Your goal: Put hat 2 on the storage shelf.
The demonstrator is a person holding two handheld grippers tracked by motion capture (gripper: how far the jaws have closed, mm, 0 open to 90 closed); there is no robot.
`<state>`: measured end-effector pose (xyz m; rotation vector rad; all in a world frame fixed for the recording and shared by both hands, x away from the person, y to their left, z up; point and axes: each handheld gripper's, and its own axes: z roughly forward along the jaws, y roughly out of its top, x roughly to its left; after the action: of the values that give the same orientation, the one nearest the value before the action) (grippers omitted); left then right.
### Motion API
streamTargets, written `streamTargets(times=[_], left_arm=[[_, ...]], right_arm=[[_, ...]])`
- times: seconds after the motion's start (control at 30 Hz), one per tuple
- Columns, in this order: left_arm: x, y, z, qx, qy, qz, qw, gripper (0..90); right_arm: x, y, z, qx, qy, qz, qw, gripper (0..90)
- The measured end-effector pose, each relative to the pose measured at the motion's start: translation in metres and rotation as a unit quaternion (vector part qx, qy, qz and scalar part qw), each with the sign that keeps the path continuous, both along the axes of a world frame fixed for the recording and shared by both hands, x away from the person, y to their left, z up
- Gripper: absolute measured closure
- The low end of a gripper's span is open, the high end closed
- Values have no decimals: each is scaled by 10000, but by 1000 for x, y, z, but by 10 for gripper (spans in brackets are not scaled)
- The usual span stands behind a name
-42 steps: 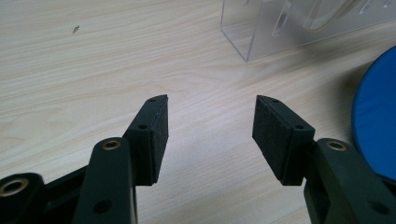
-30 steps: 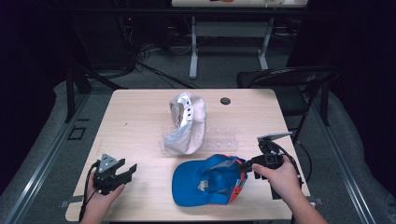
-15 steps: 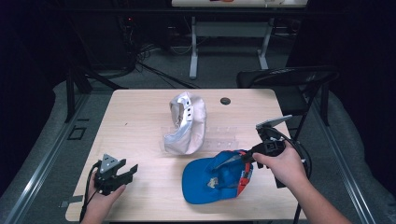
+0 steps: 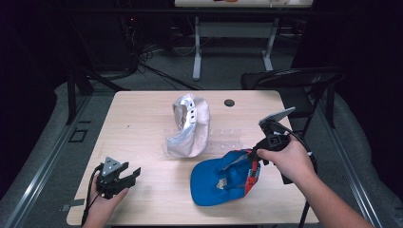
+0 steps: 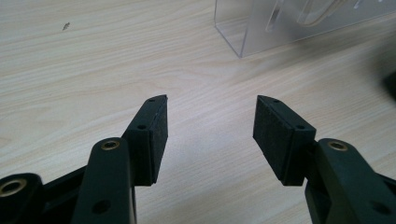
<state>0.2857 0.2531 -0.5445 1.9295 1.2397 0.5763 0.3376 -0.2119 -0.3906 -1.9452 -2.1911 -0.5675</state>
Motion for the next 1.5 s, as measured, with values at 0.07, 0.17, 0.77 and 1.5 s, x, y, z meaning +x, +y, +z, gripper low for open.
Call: streamTargets(times=[0.07,0.17,0.77,1.5], left_arm=[[0,-1,0,-4,-12,10,10000,453],[0,-1,0,-1,-14,2,10000,452],[-1,-2,0,-4,31,-96,9999,442],[-2,-3,-1,-3,67,-141,9999,438]], right_arm=[[0,1,5,-65,-46,-19,10000,771],[1,2,11,-139,-28,40,9999,771],[12,8,65,-487,30,-125,9987,771],[24,-33,93,1296,215,-773,9883,773]])
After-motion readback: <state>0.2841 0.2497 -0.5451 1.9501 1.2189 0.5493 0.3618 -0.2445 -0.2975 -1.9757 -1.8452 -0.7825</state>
